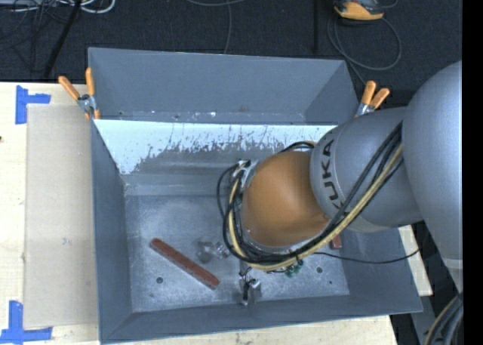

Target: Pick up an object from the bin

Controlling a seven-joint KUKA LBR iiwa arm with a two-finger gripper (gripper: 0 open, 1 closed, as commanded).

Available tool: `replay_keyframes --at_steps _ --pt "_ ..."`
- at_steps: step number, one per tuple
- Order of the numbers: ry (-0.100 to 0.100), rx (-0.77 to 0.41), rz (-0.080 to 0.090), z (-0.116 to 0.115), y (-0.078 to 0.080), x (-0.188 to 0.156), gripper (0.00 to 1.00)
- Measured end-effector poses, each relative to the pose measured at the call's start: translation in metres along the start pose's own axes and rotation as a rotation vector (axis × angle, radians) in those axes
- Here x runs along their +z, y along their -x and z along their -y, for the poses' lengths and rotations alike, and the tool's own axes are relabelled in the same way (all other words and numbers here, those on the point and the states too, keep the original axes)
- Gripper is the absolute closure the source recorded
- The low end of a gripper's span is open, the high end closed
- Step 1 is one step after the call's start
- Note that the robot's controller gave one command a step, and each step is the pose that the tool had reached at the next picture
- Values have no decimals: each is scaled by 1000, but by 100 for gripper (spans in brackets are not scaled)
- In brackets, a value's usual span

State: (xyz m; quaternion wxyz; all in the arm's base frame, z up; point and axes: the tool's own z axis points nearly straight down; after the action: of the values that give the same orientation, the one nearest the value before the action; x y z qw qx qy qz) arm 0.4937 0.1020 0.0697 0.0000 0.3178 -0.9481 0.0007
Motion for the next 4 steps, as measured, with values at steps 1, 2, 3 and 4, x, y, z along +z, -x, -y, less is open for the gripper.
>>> replay_keyframes --at_steps 1,2,3,4 --pt "-2 83 13 29 80 -71 0" --pt "6 8 -4 -31 91 -7 0" --pt "6 119 1 -116 87 -43 0" --pt "-2 82 8 -63 76 -117 0"
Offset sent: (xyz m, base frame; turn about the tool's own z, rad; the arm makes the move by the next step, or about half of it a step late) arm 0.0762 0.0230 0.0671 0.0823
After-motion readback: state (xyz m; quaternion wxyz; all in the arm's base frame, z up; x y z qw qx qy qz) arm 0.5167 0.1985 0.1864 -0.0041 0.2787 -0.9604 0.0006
